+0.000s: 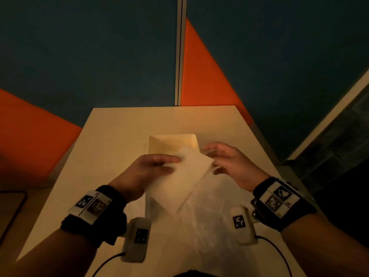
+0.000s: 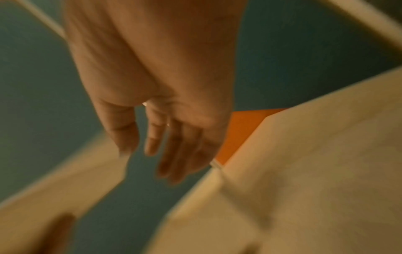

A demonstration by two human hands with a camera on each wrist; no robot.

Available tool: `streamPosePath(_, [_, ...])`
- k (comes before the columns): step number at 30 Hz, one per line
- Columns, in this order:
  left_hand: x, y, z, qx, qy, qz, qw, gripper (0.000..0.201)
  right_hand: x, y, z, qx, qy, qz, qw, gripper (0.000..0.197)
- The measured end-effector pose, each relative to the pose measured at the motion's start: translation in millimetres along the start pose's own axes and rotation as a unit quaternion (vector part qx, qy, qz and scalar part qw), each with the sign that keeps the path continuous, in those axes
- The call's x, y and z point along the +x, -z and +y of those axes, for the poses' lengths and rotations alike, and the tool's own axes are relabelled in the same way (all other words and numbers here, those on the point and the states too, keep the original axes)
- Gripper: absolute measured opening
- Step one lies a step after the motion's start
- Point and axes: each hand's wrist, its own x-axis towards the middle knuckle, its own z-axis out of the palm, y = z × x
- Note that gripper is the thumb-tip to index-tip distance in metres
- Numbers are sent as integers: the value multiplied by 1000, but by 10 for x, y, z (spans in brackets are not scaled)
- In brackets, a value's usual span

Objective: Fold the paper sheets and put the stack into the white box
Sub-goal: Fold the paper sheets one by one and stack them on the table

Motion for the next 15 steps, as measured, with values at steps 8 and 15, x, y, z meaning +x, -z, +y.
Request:
streamPosePath(8, [-118, 555, -634, 109, 62, 234, 964, 27, -20, 85, 1208, -539, -118, -84, 830, 92])
streamPosePath(15, [-246, 751, -952, 262, 130, 247, 924, 32, -85, 59, 1460, -574, -107, -86, 807, 98])
